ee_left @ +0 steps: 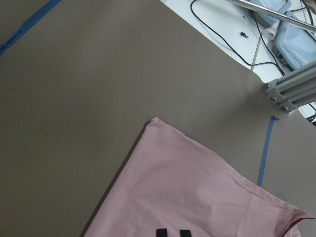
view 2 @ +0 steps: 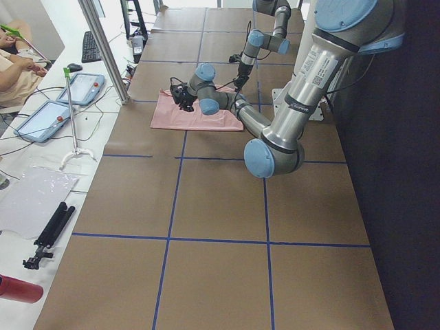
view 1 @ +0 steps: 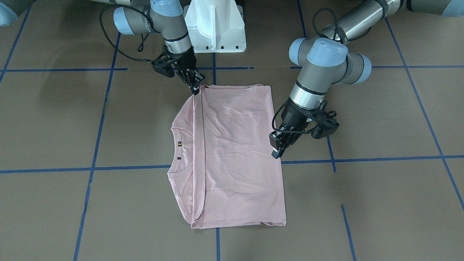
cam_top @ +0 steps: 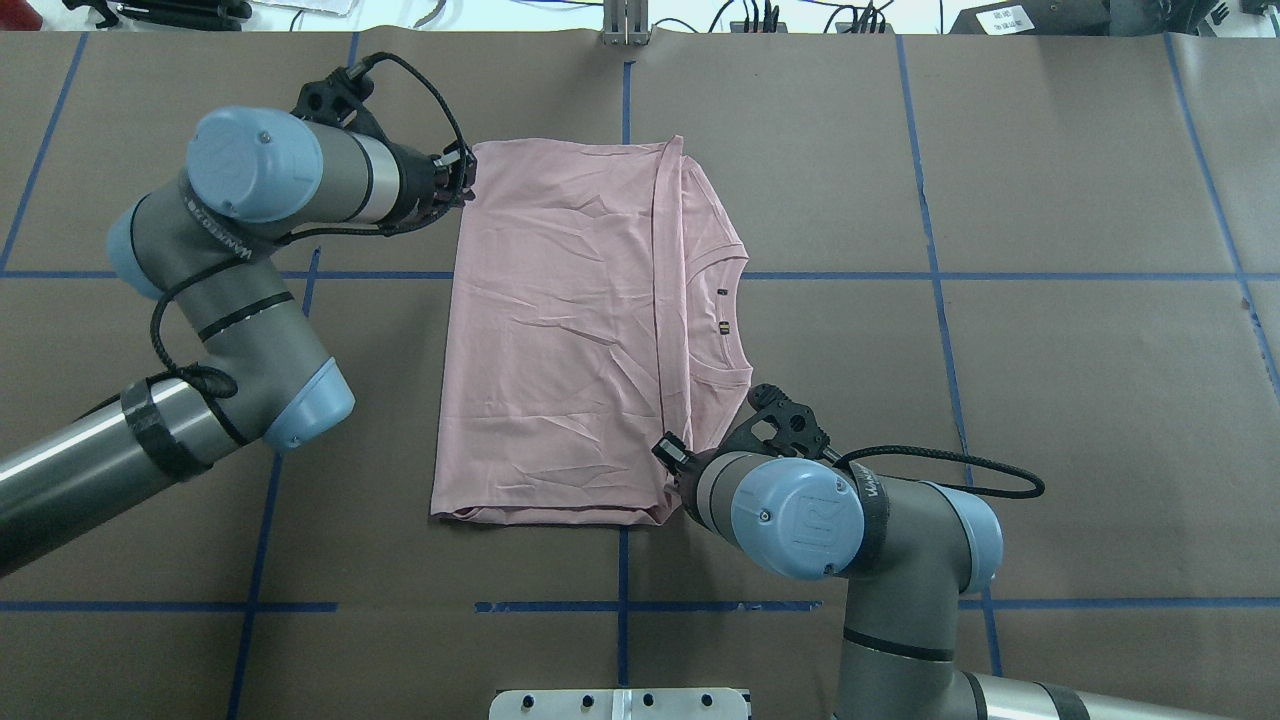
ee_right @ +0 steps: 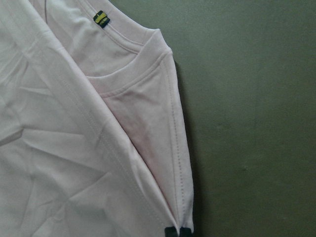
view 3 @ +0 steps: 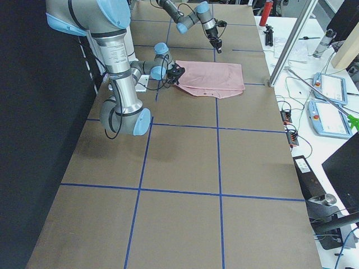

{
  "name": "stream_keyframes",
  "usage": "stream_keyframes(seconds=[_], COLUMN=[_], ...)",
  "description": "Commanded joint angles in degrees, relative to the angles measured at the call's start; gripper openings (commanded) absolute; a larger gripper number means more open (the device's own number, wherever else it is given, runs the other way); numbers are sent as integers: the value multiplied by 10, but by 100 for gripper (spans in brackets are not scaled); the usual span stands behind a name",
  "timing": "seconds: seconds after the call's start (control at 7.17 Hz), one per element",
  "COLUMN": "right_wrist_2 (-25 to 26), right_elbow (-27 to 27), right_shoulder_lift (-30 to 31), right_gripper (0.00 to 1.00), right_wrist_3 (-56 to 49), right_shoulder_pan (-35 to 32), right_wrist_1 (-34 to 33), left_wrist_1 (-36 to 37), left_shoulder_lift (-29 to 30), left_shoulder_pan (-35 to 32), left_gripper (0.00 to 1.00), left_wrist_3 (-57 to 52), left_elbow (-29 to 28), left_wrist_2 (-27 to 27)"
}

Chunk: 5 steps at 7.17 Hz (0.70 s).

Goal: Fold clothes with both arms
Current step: 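Lower the left gripper to the shirt's other near corner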

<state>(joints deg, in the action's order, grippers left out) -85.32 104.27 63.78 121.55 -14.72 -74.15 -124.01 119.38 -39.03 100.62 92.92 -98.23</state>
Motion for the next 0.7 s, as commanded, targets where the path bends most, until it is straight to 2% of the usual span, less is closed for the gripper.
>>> stream_keyframes(seconds=[0.0,0.14,0.42,0.56], right_wrist_2=[-1,-2,-2,-2], right_elbow=[8,12,18,18], right_shoulder_lift=[2,0,0,0], right_gripper=[0,0,0,0], right_wrist_3=[-2,-2,-3,-2], right_shoulder_pan=[-1,0,0,0], right_wrist_1=[-2,-12,-13,-13], left_wrist_1=[58,59,120,123], left_shoulder_lift=[-89,-129,-139,-138], left_shoulder_pan=[80,121,156,160], left_gripper=[46,49,52,55], left_wrist_3=[30,67,87,88], left_elbow=[132,163,155,155], left_wrist_2=[1,1,1,-2])
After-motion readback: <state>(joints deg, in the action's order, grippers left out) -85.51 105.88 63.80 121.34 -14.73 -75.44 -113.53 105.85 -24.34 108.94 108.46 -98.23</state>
